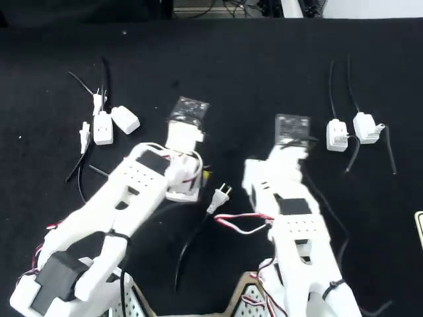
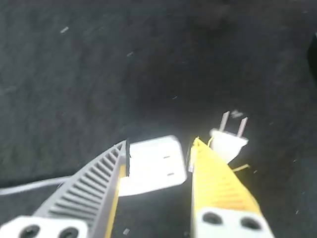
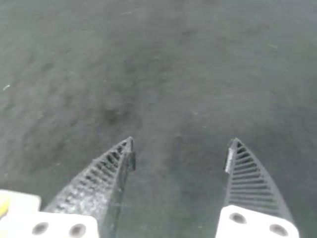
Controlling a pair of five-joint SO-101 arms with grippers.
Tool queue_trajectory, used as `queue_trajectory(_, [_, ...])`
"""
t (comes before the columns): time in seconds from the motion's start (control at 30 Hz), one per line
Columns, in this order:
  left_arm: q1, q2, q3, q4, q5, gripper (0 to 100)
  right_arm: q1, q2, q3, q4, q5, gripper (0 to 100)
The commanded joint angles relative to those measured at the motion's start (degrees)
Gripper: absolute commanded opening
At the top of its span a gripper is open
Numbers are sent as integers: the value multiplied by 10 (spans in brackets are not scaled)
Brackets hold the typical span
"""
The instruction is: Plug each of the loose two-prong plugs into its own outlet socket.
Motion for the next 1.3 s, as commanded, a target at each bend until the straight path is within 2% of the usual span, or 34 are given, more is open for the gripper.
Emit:
queue_trajectory(0.0, [-80,-22,-41,62,-33,202,-55,-19,-5,-9,-6,283])
queue_trajectory(0.2, [-181,-18,-6,70,-48,202,-164,-19,1,22,-6,283])
queue_trajectory(0.3, [-204,-15,9,55,-42,202,-184,-15,4,27,-6,283])
queue_trajectory(0.47, [-226,-17,90,-47,34,202,-178,-15,10,27,-7,283])
queue_trajectory(0.6, [-232,-21,138,-120,58,202,-172,-15,15,29,-7,282])
queue_trajectory(0.73, [-231,-21,141,-128,57,202,-151,-15,-6,65,-15,228])
queue_trajectory(0.9, [-228,-21,142,-128,57,202,-156,-19,-51,169,-22,167])
queue_trajectory(1.27, [-231,-21,145,-128,57,202,-150,29,-66,149,-26,168])
